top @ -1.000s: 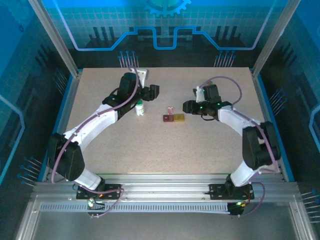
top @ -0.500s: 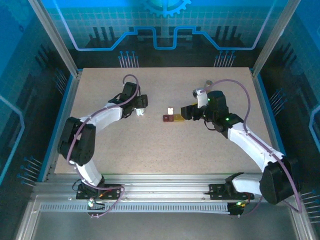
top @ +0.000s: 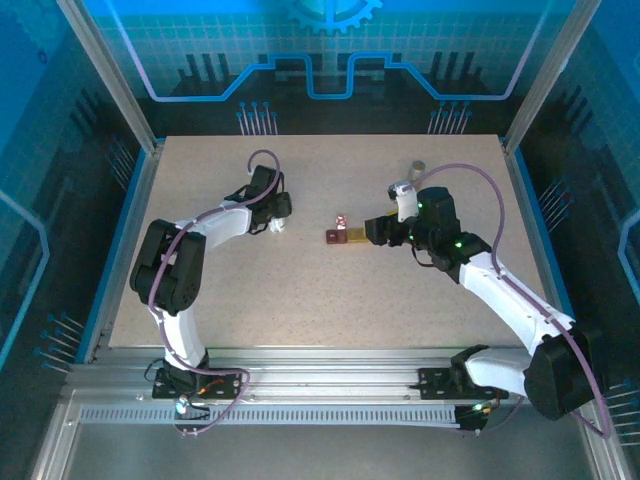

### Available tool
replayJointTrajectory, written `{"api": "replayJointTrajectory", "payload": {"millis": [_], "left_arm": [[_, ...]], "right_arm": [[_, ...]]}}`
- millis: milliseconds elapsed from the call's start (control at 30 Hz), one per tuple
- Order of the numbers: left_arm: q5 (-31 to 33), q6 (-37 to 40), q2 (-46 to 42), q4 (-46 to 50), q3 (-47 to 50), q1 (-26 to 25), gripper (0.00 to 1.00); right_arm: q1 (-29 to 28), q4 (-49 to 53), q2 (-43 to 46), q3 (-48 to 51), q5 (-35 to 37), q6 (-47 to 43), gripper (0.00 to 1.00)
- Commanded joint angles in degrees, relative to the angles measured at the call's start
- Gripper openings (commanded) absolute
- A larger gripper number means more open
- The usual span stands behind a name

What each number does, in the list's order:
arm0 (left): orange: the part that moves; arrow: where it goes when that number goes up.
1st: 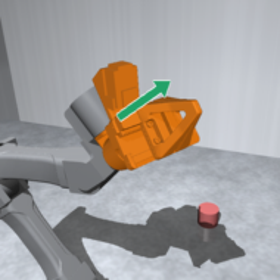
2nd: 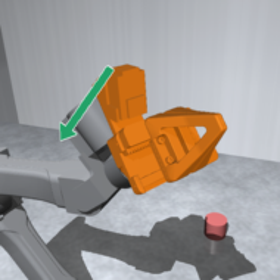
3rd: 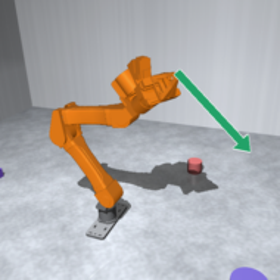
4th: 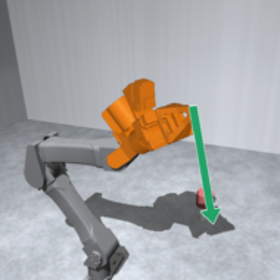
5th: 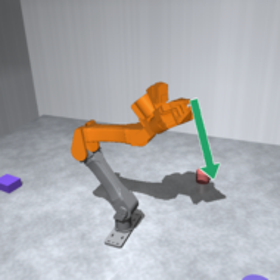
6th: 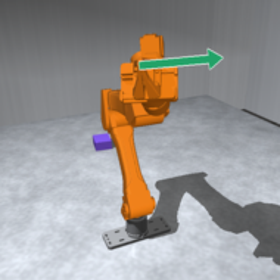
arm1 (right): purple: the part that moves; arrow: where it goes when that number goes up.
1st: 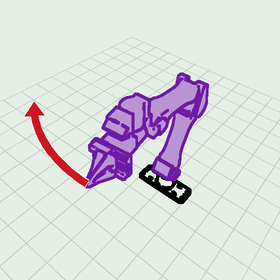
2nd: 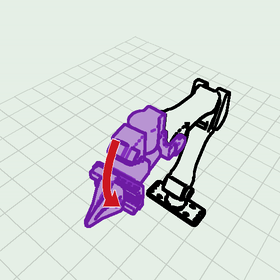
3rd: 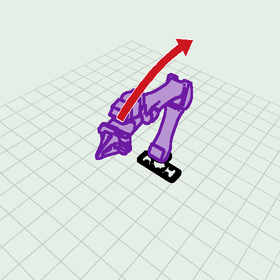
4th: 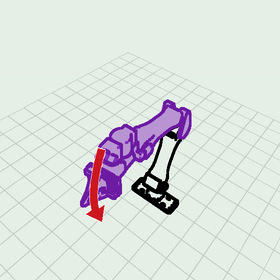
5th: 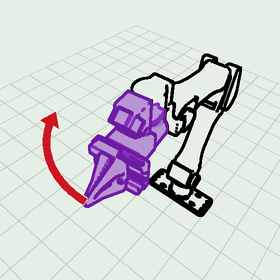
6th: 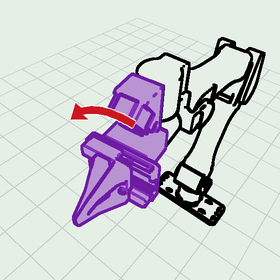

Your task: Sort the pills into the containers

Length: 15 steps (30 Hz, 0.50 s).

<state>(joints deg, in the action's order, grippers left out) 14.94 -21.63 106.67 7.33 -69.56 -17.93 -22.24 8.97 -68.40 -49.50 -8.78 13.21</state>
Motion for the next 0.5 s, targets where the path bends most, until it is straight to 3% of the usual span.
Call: {"api": "replayJointTrajectory", "payload": {"millis": [0, 267, 467], "left_arm": [[-0.6, -0.5, -0.5, -0.2, 2.1, 0.2, 0.48], [5.3, 3.6, -8.4, -1.7, 7.6, -2.8, 0.42], [8.8, 6.2, -17.9, 0.3, 10.0, -10.5, 0.41]], "right_arm": [[-0.9, 0.3, 0.9, 0.3, 0.9, 0.0, 0.69], [-1.4, 1.1, 1.6, 0.1, 1.3, 0.1, 0.69], [-1.4, 1.7, 3.6, 1.0, 2.6, 0.7, 0.69]]}}
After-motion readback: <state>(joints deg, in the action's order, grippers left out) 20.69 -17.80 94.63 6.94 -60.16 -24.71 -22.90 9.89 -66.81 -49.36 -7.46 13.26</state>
